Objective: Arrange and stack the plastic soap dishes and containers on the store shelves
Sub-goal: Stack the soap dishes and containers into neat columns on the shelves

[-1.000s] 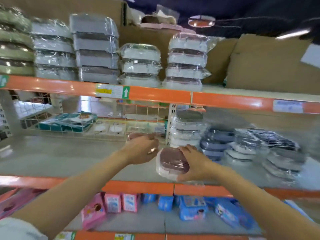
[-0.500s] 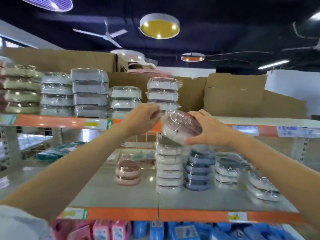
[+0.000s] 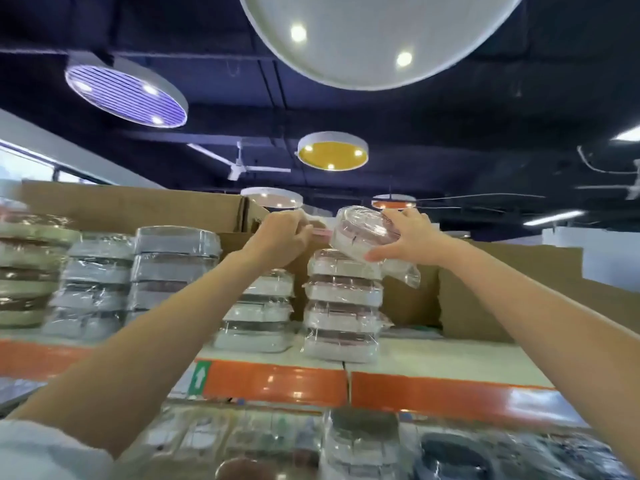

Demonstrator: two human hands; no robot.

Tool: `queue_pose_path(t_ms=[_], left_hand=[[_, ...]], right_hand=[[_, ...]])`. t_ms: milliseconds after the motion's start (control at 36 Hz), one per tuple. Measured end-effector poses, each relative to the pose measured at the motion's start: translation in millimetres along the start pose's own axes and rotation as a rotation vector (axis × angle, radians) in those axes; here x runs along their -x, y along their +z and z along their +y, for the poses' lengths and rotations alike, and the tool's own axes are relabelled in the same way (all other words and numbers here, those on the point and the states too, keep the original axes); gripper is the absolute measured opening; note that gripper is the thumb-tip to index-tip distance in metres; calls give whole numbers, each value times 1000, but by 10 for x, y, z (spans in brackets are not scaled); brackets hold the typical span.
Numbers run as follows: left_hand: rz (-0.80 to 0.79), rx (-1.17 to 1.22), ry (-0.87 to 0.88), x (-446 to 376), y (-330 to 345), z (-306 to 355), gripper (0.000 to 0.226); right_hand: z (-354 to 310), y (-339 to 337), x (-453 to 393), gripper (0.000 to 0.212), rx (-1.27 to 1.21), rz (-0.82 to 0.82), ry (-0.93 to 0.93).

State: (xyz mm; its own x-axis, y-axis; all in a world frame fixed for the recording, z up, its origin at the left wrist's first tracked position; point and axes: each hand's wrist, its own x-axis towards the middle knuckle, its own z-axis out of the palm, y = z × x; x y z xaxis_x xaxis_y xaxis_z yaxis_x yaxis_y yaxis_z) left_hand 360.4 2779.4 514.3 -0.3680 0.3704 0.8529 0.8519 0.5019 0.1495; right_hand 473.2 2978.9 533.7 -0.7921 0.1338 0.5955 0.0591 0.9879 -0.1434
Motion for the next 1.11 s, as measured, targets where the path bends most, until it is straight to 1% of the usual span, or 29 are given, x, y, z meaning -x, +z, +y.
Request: queue_pose_path(t_ms=[139,278,361,417,444,500,583,639,694,722,750,806,861,917,972,1028,1056,1111], left_hand=[[2,125,-98,-230,135,-100,29],[-76,228,-133,-356,381,-101,39],[-108,255,-188,-419,534,-95,37],[-119,307,-238,-436,608,-94,50],[-125,332,-260,-442,641,-105,57],[-149,327,-296,-441,700,-133,65],[-179,311,-347,-435,742,-182,64],[-171,341,-365,-429,752,-218,59],[-177,375,-383,-406,756,-240,56],[-188,393,-392,-394,763,-249,54],[-196,414,-406,-381,771,-252,51],[-183,438,-429,-356,784,-239,48],[-140,413,-428,-338,799,-221,48],[-99,387,-399,-323,807,-205,49],[-60,372,-358,-301,806,-191,52],[-38,378,-345,-279,807,-185,53],[-35,382,-354,-272,813,-189,52],[-29,376,-370,-260,824,-200,48]], right_hand=[[30,133,-403,99,-53,-39,-4],[98,290,-705,97,-144,-36,-14],[147,356,-852,92,-235,-41,-19],[220,394,-915,84,-290,-68,-23],[266,418,-923,83,-332,-89,-27],[353,477,-911,86,-459,-125,-46],[470,582,-838,95,-807,-184,-20],[578,662,-797,104,-917,-220,-12],[678,761,-769,117,-908,-256,-16],[710,809,-756,115,-878,-261,-9],[709,849,-732,109,-847,-244,-16],[683,905,-709,98,-819,-176,-26],[657,922,-707,97,-817,-118,-19],[666,935,-731,101,-847,-88,-17],[679,940,-748,100,-903,-86,5],[668,960,-734,87,-954,-105,13],[668,988,-734,84,-955,-115,20],[695,1059,-761,86,-935,-103,36]])
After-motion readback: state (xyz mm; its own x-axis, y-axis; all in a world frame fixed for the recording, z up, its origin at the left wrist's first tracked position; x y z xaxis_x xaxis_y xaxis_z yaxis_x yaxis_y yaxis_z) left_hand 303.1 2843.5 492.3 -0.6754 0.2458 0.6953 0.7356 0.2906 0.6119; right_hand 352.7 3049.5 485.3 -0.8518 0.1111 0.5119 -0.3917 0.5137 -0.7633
